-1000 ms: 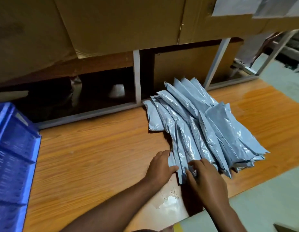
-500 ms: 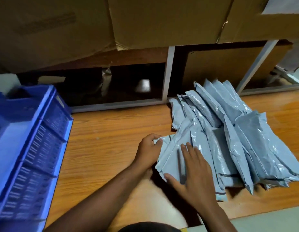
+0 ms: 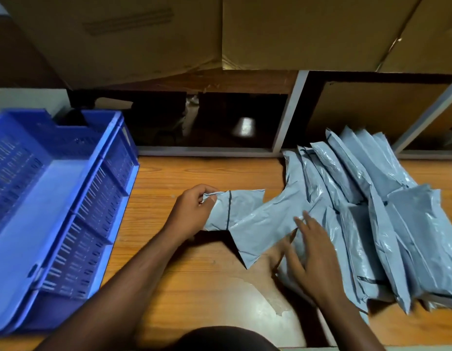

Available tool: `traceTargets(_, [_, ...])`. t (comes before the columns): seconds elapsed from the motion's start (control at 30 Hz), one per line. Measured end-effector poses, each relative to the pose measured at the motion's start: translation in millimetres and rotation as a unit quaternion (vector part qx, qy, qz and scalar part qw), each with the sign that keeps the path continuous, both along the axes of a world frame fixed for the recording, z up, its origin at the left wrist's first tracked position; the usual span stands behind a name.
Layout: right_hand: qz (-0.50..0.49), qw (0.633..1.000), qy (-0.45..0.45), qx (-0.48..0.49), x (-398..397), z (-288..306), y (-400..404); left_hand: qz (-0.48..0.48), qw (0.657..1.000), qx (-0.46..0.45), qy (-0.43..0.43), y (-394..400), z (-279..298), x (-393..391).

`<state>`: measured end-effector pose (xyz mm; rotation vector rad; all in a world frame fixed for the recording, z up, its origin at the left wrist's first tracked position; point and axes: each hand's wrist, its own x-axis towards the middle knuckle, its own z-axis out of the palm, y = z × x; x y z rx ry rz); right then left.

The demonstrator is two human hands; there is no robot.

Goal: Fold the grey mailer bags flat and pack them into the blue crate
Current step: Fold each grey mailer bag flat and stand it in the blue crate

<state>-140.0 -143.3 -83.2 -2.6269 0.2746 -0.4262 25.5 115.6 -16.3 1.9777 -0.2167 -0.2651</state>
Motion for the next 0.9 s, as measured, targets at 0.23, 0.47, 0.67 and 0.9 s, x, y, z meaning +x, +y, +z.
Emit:
traceTargets(0.23, [0.137,0.971,0.153,-0.118,39,-19,54,0.012,1.000,0.019,-0.012,20,15,-2])
traceTargets(0.47, [0.150,0.973,0.128,-0.123,10,-31,3,0.020,0.999,0.000,0.032,41,11,-3])
traceTargets(0.67, [0.122,0.973,-0.013,0.194,42,4,31,-0.011,0.998,-0.043,0.054,40,24,-4])
traceTargets(0.9, [-0.040,0.813,0.040,0.580,94,26,72,-0.012,0.990,-0.094,0.106,55,17,16])
